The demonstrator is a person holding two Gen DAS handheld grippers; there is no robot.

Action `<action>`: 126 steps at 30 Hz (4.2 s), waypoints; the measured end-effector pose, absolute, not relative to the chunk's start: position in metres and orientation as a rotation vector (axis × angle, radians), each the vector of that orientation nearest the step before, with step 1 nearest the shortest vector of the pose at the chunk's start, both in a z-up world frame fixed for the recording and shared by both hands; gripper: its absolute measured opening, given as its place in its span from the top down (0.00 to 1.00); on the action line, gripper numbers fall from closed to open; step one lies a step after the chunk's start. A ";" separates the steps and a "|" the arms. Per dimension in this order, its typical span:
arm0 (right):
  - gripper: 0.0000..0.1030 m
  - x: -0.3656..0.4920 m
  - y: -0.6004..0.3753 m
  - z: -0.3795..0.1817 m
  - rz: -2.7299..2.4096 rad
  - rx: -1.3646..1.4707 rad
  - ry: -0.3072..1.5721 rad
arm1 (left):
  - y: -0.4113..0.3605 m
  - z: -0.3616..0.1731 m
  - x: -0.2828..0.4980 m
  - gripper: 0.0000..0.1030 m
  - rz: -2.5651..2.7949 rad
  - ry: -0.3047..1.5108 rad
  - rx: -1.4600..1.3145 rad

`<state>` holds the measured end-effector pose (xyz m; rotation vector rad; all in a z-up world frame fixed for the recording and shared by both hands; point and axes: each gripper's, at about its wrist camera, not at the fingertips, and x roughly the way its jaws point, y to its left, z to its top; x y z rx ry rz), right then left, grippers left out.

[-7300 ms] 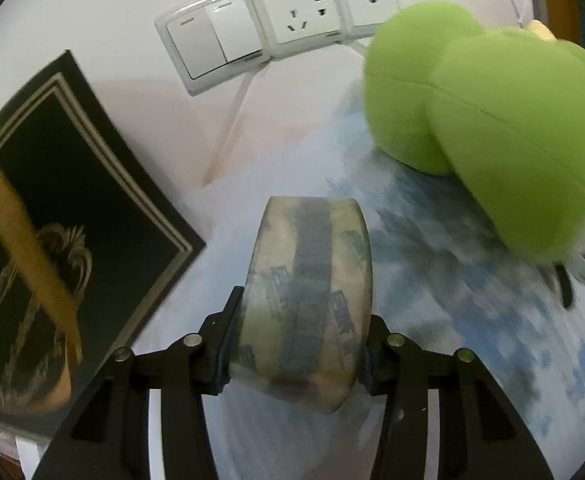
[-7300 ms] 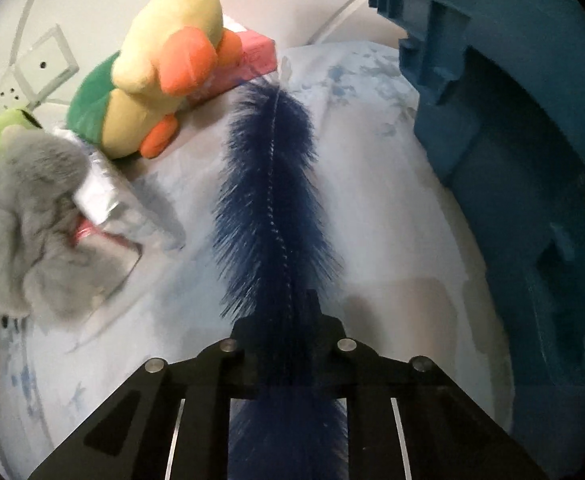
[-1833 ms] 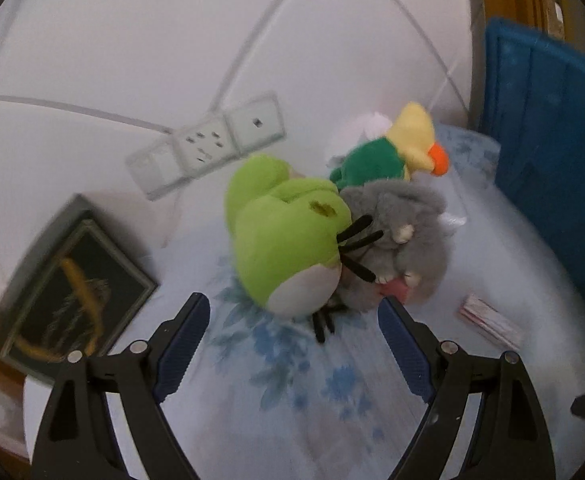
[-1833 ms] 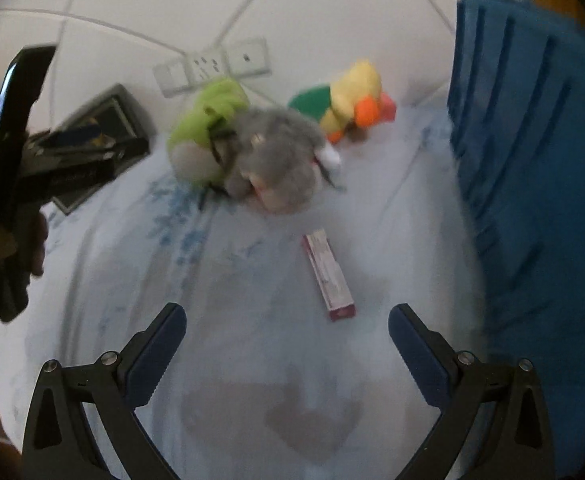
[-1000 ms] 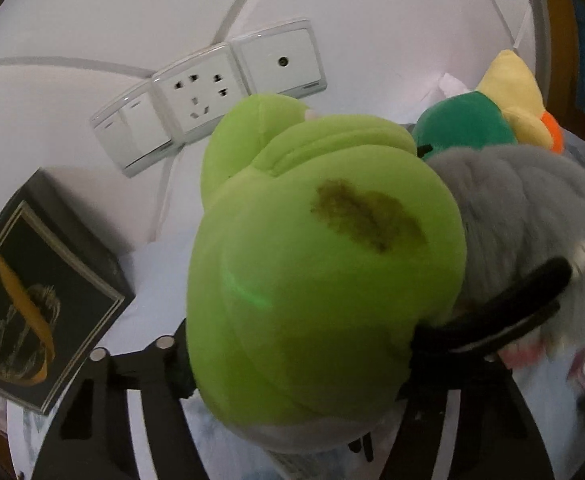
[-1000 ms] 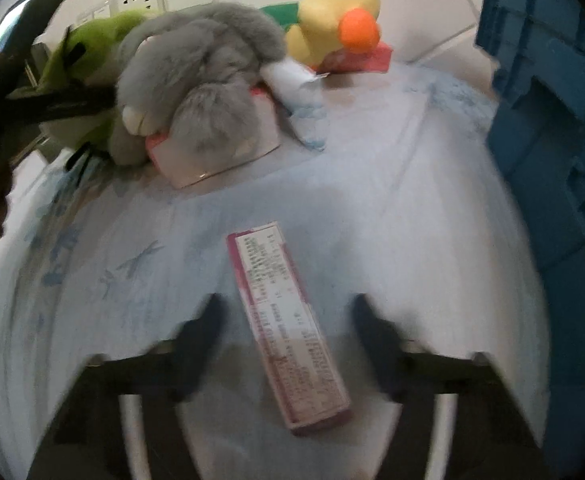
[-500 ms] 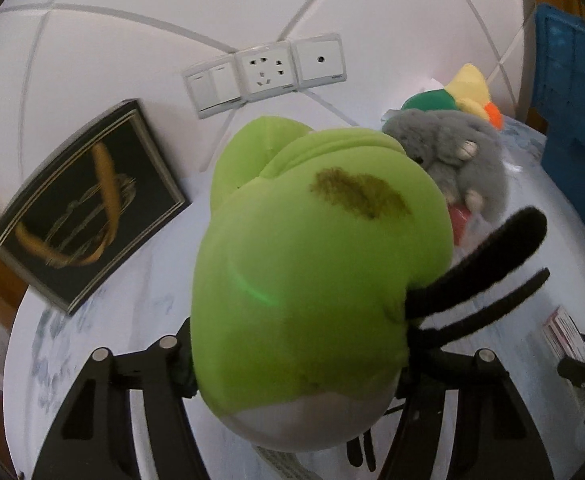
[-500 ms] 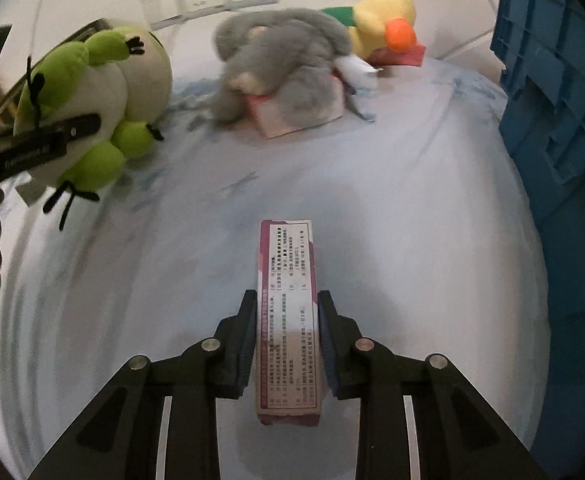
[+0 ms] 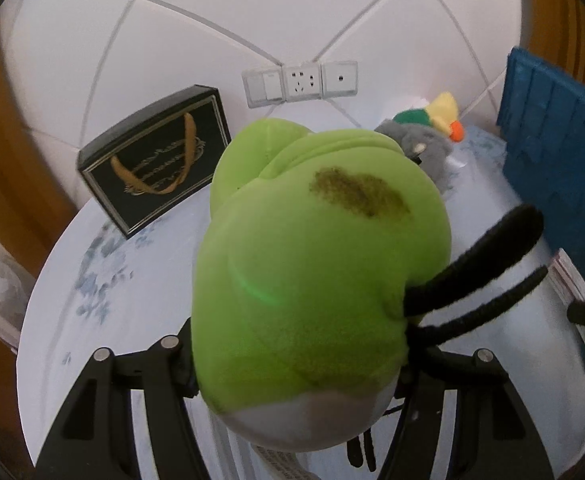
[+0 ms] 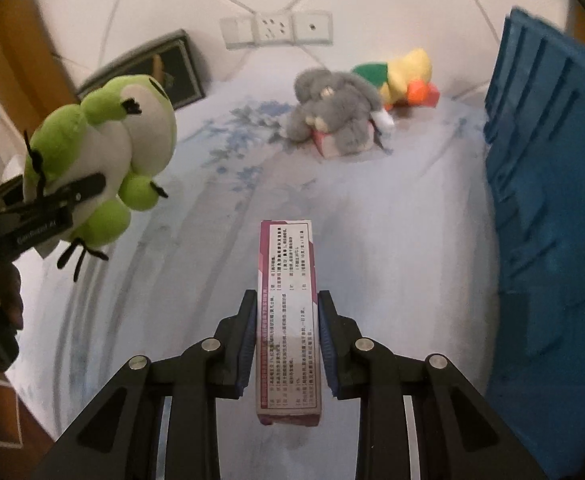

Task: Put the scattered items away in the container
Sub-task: 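Carry the frog plush and pink box to the blue crate and release them, then move both open tools back over the grey bunny and duck plush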

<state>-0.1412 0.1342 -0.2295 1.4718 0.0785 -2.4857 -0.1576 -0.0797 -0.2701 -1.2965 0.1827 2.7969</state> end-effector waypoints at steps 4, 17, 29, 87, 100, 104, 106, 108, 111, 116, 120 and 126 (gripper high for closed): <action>0.73 -0.123 0.139 -0.190 -2.484 1.419 0.095 | -0.079 -0.233 -0.127 0.39 2.811 0.174 -1.245; 0.73 -0.076 0.172 -0.080 -2.521 1.204 0.060 | -0.052 -0.124 -0.066 0.39 2.872 0.156 -1.036; 0.73 -0.041 0.220 -0.028 -2.562 1.055 0.023 | 0.014 -0.059 -0.039 0.39 2.826 0.233 -0.894; 0.00 -0.025 0.517 -0.042 -2.942 1.238 -0.268 | 0.315 -0.002 -0.143 0.07 2.454 0.457 -0.789; 0.00 -0.054 0.394 -0.027 -2.821 1.151 -0.114 | 0.160 -0.051 -0.146 0.07 2.640 0.399 -0.962; 0.00 -0.069 0.344 -0.031 -2.769 1.128 -0.048 | 0.115 -0.071 -0.151 0.07 2.680 0.431 -1.009; 0.00 -0.079 0.323 -0.034 -2.749 1.121 -0.027 | 0.094 -0.085 -0.156 0.07 2.682 0.429 -1.046; 0.00 -0.090 0.302 -0.035 -2.740 1.112 -0.011 | 0.082 -0.098 -0.161 0.07 2.676 0.431 -1.077; 0.00 -0.108 0.272 -0.038 -2.736 1.101 0.018 | 0.068 -0.121 -0.171 0.07 2.659 0.435 -1.107; 0.00 -0.148 0.230 -0.062 -2.737 1.164 0.052 | 0.051 -0.169 -0.205 0.07 2.605 0.432 -1.174; 0.00 -0.178 0.205 -0.102 -2.747 1.252 0.056 | 0.042 -0.202 -0.245 0.07 2.555 0.380 -1.199; 0.00 -0.230 0.193 -0.179 -2.786 1.425 0.000 | 0.052 -0.244 -0.323 0.07 2.503 0.324 -1.192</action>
